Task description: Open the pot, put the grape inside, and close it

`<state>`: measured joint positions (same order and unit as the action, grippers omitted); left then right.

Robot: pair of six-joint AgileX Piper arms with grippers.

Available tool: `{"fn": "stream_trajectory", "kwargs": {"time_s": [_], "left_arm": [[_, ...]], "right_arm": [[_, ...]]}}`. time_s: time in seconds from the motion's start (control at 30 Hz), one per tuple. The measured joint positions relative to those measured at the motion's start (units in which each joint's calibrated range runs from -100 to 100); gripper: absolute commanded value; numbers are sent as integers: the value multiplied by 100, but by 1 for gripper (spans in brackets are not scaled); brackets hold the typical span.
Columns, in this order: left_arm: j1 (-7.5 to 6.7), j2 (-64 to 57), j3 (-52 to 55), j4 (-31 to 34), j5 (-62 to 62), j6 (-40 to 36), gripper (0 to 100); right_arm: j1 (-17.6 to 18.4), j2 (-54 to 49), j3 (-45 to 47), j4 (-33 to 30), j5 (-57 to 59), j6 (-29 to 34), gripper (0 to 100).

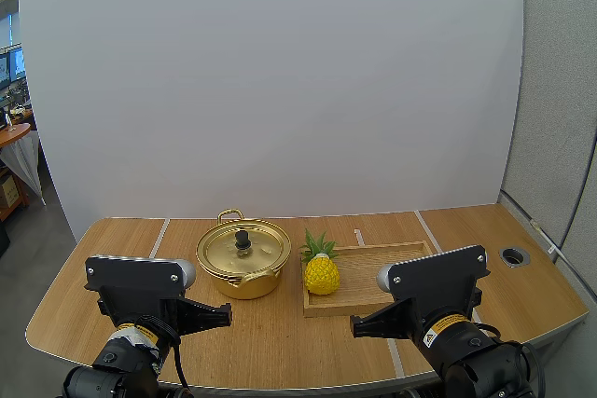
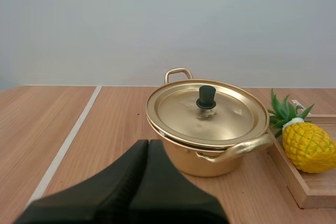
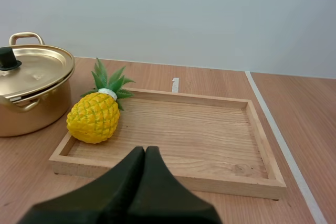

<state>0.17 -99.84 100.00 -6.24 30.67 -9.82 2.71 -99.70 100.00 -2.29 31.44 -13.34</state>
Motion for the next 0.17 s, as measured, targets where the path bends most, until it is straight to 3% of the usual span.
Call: {"fn": "stream_trajectory", "kwargs": {"time_s": [0.17], "left_arm": [[0,0,0,0,0,0,0]], "right_arm": [[0,0,0,0,0,0,0]]}}
